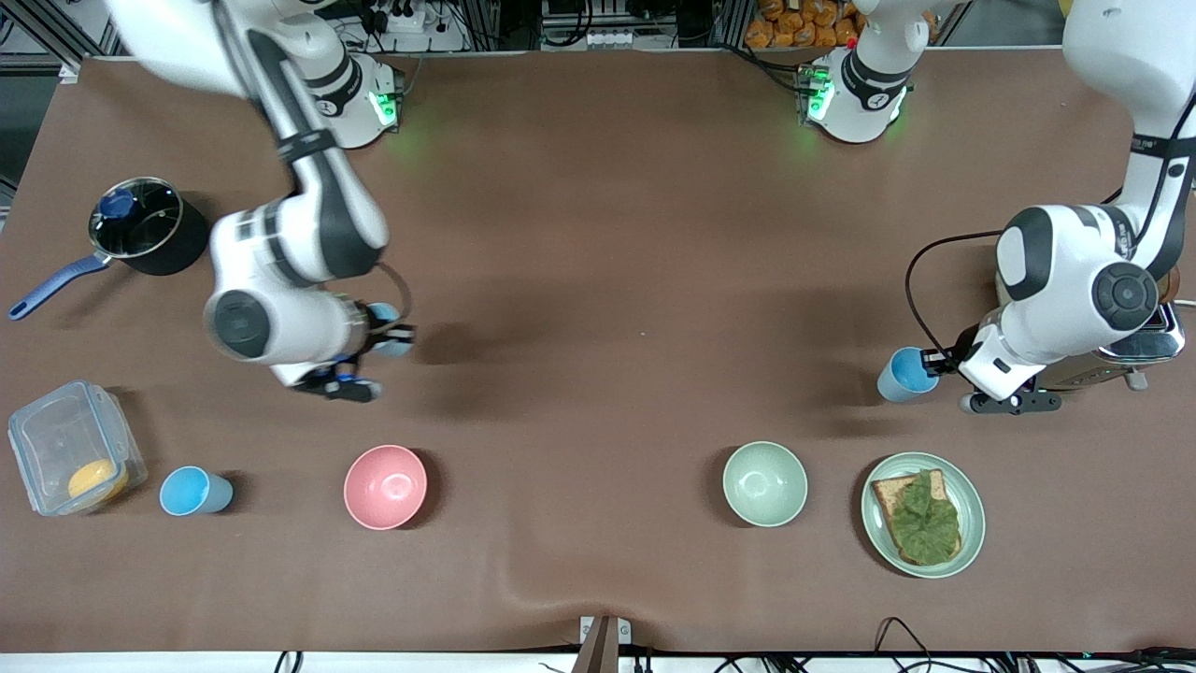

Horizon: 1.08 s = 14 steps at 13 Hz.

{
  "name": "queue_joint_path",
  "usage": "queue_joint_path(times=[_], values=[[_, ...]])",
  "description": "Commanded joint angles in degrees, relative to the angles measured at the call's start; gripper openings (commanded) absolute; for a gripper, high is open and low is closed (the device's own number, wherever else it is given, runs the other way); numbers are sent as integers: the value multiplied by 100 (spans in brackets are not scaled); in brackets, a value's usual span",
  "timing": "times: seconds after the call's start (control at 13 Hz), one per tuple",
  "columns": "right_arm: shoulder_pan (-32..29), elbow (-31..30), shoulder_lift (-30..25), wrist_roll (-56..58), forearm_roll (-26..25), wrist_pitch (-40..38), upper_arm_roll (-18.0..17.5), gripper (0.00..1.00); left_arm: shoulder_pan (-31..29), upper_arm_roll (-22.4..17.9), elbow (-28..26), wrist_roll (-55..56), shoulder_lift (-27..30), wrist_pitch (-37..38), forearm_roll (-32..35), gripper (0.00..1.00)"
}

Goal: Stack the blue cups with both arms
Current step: 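Lift the blue cup with the left gripper while the right gripper lifts the tissue cup, then set the tissue cup down mid-table with the right gripper and release it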

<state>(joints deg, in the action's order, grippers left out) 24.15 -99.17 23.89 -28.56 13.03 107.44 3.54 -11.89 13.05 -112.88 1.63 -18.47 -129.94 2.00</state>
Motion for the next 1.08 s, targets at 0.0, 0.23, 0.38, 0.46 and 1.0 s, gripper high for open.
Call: queue_joint_path(times=[0.0,0.23,0.38,0.46,1.0], values=[[642,686,536,-973,374,118,77,0,-33,154,73,-485,422,293,99,0],[1284,969,985,-1703,490,645,77,0,-24,487,493,-366,669,861,38,0],[1548,1092,1152,-2020,498,944,77,0,-15,619,1046,-172,626,1538,37,0],[1610,1162,1223,-2074,507,981,77,0,-7,707,1205,-58,617,1750,37,0],[1866,1303,1478,-2092,534,1166,77,70,-15,1234,1550,820,643,2227,20,0]])
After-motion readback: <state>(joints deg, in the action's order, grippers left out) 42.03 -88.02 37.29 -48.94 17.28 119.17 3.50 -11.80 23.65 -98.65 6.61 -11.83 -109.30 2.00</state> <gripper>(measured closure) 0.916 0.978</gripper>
